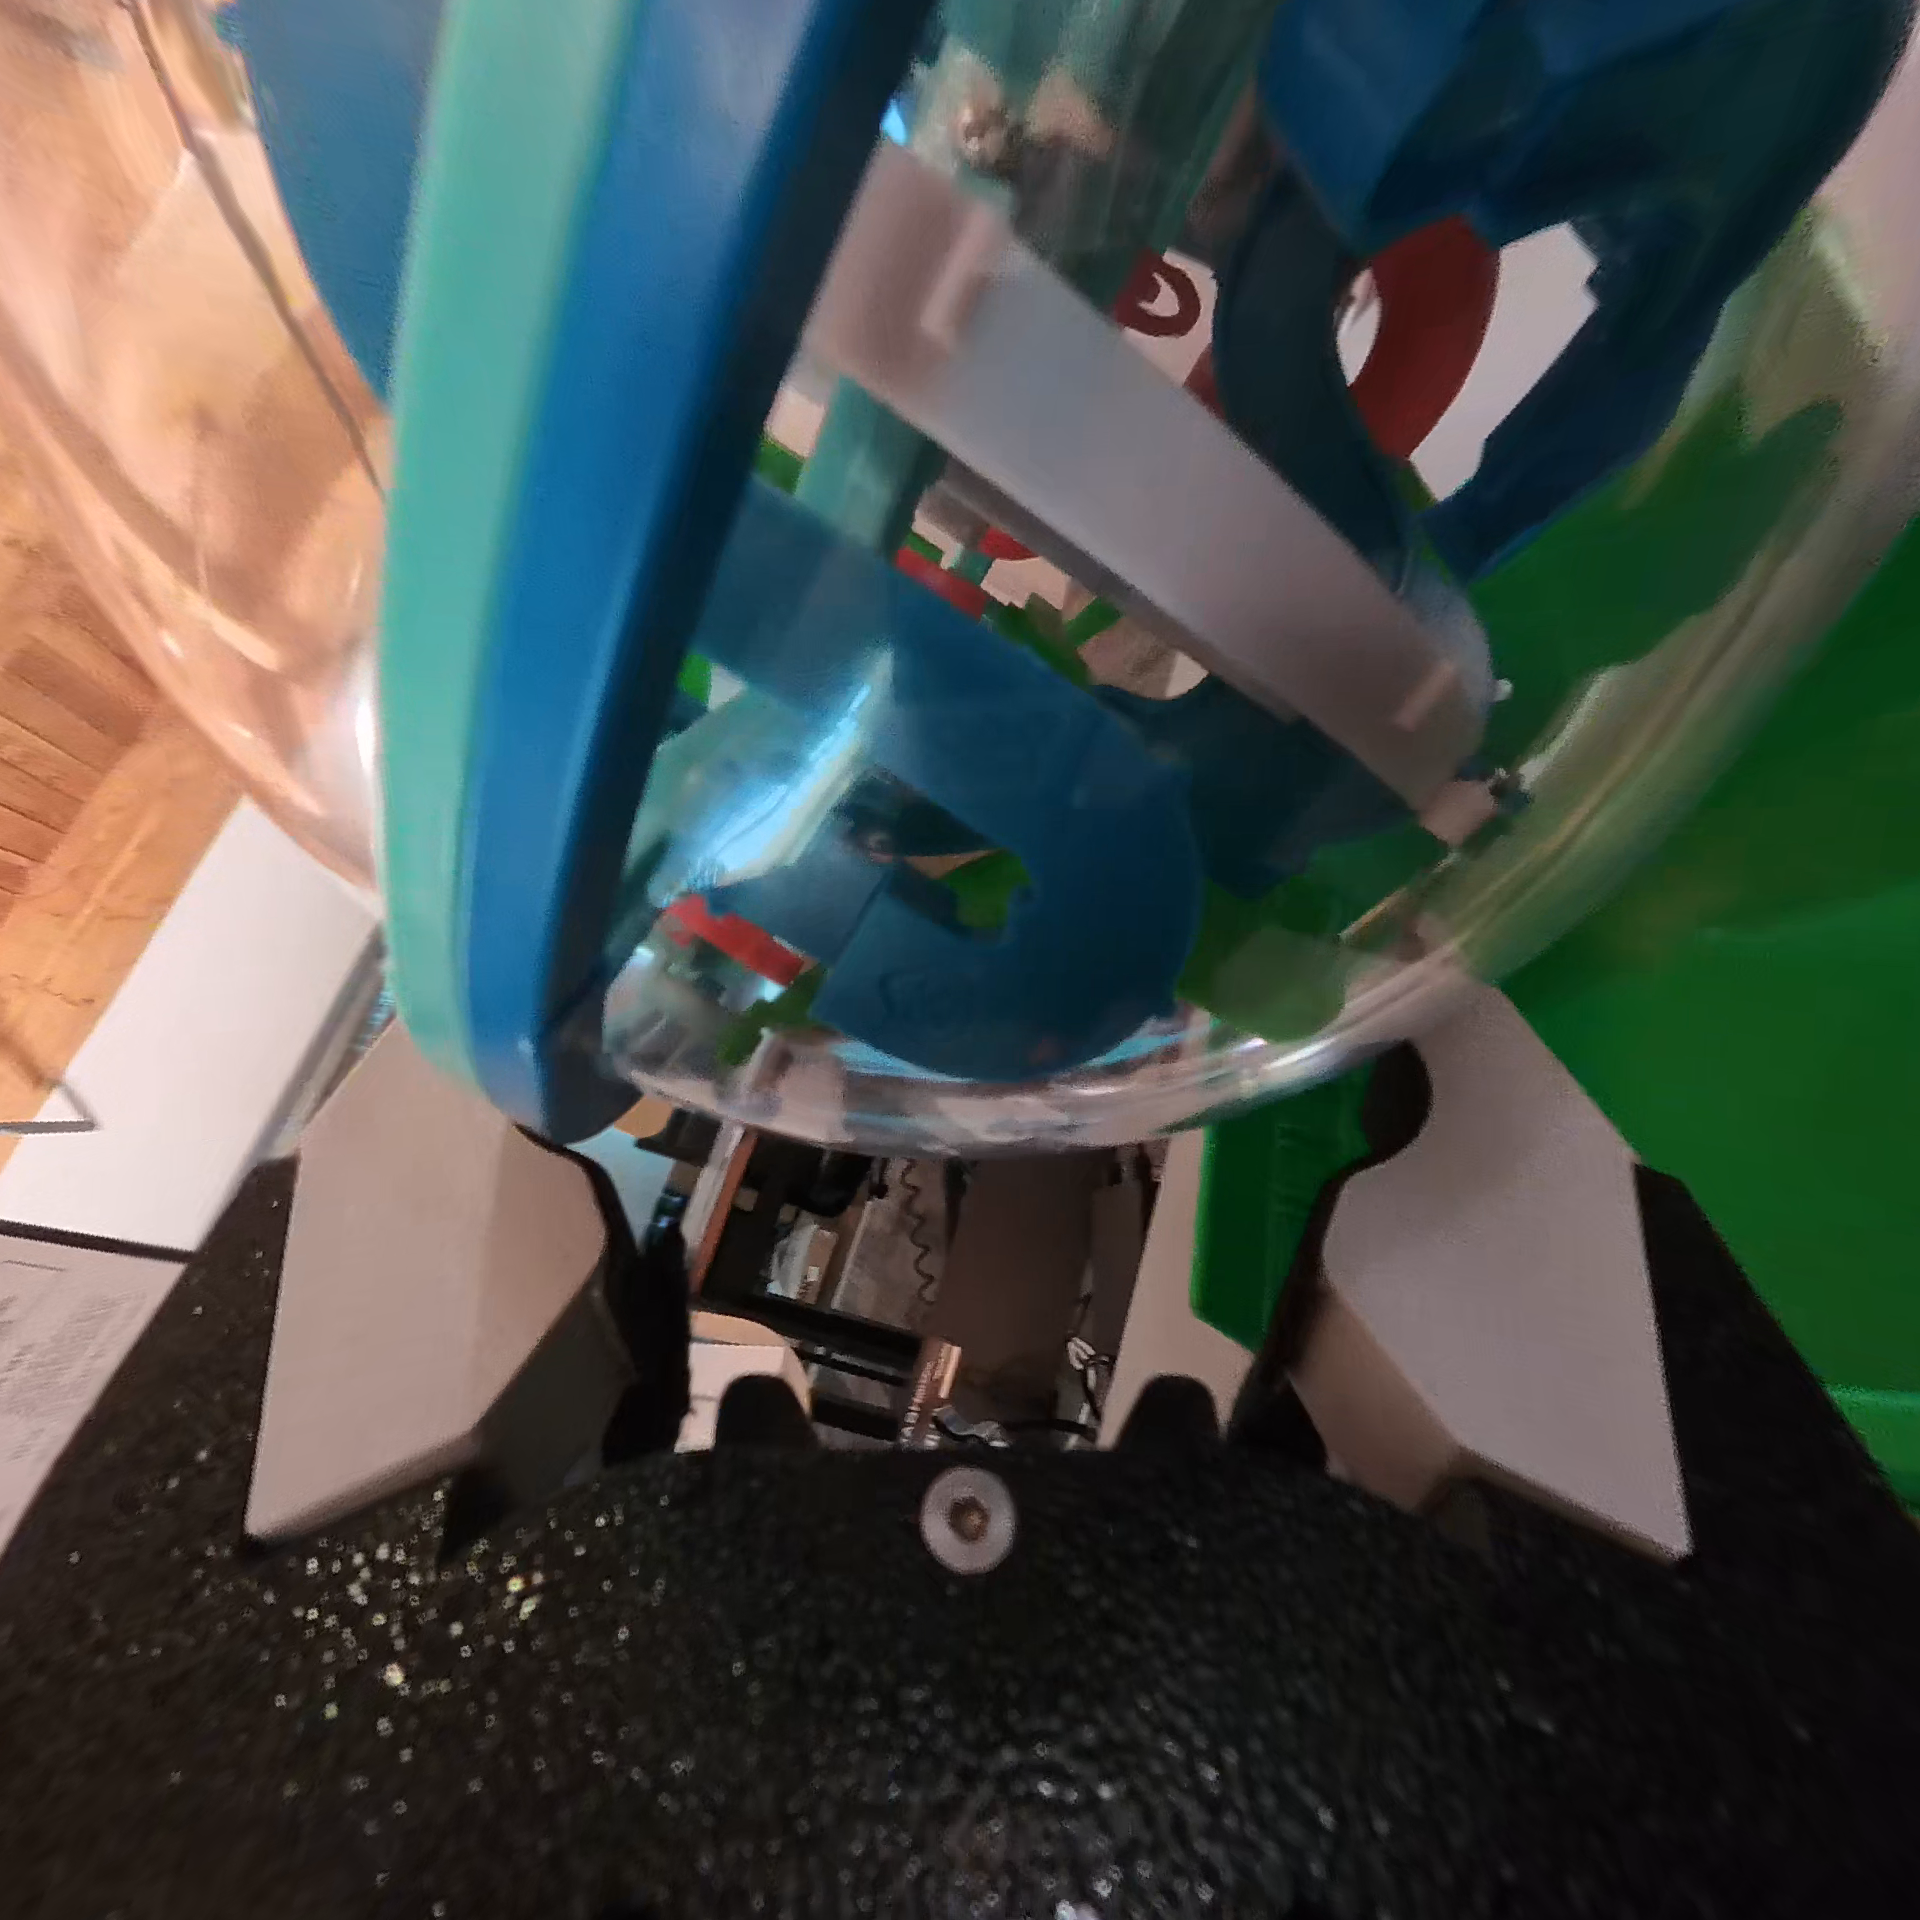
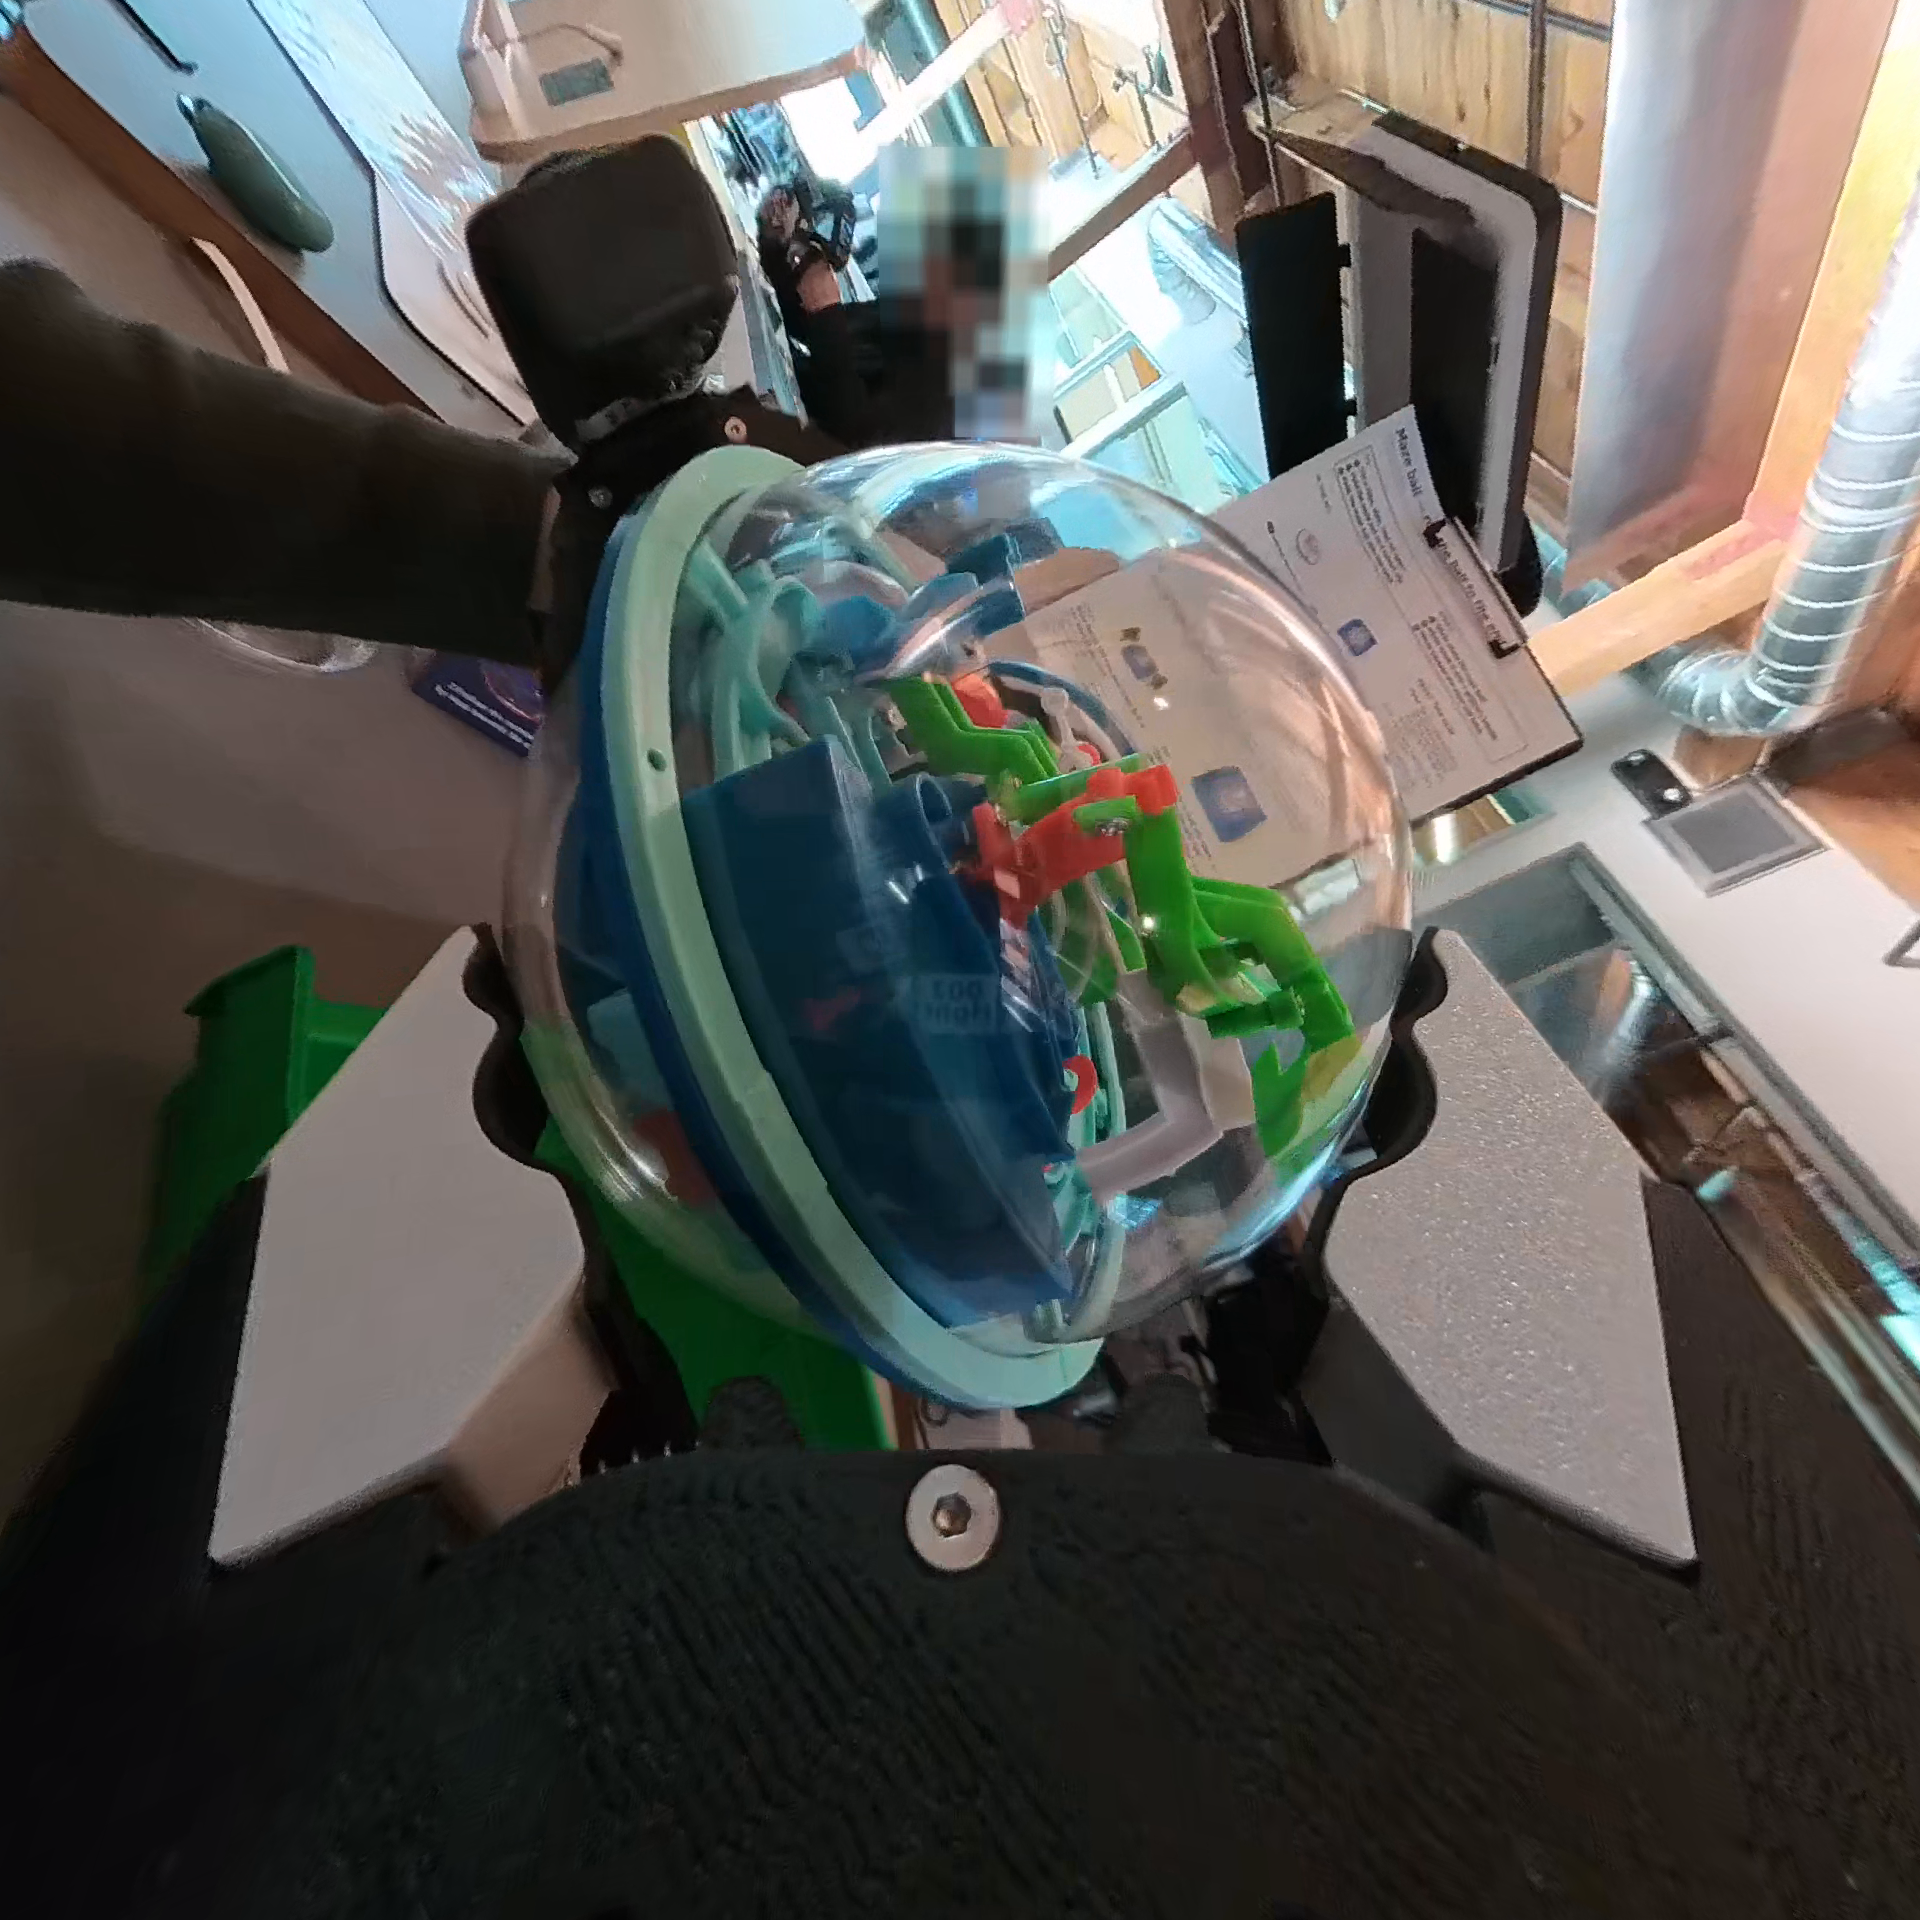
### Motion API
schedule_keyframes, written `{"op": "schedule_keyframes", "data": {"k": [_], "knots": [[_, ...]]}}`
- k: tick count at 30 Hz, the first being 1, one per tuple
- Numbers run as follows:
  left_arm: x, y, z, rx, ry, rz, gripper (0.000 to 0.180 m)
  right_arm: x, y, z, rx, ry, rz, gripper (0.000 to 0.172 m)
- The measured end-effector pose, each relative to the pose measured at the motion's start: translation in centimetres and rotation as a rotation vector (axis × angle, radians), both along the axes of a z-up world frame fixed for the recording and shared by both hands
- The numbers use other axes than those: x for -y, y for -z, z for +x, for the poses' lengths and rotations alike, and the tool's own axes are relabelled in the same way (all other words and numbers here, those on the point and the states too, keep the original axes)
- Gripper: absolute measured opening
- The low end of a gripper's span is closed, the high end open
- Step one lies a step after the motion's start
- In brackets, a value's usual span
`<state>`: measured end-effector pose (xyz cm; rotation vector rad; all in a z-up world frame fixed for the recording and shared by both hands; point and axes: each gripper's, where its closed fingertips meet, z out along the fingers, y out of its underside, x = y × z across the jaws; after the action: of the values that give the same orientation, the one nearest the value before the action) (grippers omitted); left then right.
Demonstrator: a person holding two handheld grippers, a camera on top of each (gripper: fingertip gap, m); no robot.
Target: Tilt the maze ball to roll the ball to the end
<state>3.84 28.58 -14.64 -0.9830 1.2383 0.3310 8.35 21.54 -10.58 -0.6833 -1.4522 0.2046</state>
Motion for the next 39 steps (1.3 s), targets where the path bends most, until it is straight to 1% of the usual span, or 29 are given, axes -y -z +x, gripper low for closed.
{"op": "schedule_keyframes", "data": {"k": [6, 9, 14, 19, 23, 27, 33, 39], "knots": [[0.2, 1.5, 1.1, 0.067, 0.093, -0.195, 0.154, 0.2, -0.7, -0.1, -0.069, -0.088, -0.157, 0.16], [0.1, 2.2, 1.5, 0.086, 0.115, -0.27, 0.153, -0.2, -0.8, 0.1, -0.09, -0.106, -0.234, 0.159], [0.1, 2.9, 2.0, 0.118, 0.148, -0.369, 0.155, -0.8, -1.0, 0.2, -0.114, -0.118, -0.337, 0.159], [0.5, 3.2, 2.7, 0.188, 0.218, -0.495, 0.154, -1.2, -2.1, 0.2, -0.201, -0.165, -0.456, 0.159], [0.5, 3.1, 3.3, 0.231, 0.251, -0.53, 0.153, -1.6, -2.7, 0.5, -0.249, -0.188, -0.504, 0.159], [0.9, 2.3, 3.4, 0.274, 0.283, -0.543, 0.154, -2.1, -3.2, 0.9, -0.297, -0.217, -0.567, 0.16], [2.2, 0.1, 3.7, 0.391, 0.378, -0.582, 0.154, -2.8, -4.6, 1.7, -0.41, -0.292, -0.737, 0.16], [2.8, -1.4, 3.7, 0.485, 0.438, -0.6, 0.154, -3.5, -5.3, 2.2, -0.485, -0.346, -0.852, 0.16]]}}
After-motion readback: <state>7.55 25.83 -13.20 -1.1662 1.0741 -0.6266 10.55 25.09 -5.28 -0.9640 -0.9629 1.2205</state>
